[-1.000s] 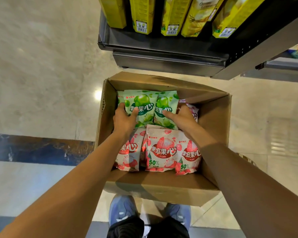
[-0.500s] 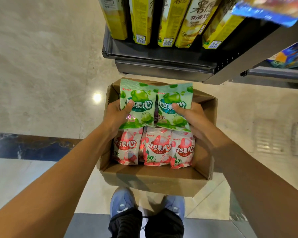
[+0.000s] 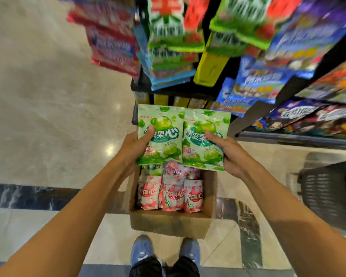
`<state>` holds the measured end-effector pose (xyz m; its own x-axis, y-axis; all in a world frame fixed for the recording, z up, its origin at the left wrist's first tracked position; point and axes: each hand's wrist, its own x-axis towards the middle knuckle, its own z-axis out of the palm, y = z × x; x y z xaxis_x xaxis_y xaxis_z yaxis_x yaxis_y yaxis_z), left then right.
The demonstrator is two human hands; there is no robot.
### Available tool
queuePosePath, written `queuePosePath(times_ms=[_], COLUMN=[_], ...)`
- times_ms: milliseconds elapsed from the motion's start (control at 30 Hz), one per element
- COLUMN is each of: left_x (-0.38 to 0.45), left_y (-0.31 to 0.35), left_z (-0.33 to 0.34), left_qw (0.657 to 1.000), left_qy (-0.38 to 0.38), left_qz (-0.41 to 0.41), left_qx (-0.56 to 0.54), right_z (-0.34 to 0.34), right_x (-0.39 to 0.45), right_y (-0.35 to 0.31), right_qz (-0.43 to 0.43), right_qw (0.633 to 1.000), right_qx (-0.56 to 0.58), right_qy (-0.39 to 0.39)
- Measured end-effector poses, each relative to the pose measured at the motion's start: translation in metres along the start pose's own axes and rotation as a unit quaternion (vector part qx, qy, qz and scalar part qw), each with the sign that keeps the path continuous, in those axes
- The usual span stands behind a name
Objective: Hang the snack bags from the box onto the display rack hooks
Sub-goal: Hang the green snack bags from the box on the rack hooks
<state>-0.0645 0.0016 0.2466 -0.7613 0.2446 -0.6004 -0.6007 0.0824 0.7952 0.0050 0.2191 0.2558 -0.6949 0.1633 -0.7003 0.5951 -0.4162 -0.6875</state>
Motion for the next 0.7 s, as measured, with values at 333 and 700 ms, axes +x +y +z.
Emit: queuePosePath(times_ms=[333, 700], left_x=[-0.118, -0.253], left_y=[0.164, 0.338], left_z=[0.032, 0.085], left_qw=[0.991, 0.952], left_qy=[-0.028, -0.038], left_qz=[0.133, 0.297], left_qx=[-0.005, 0.06], right_z=[0.021, 0.025], right_x=[-0.147, -0.316], right_y=[-0.149, -0.305], right_qz=[-0.085, -0.201], right_qw=[0.995, 0.977], right_qx=[0.012, -0.044], right_qy=[-0.053, -0.05])
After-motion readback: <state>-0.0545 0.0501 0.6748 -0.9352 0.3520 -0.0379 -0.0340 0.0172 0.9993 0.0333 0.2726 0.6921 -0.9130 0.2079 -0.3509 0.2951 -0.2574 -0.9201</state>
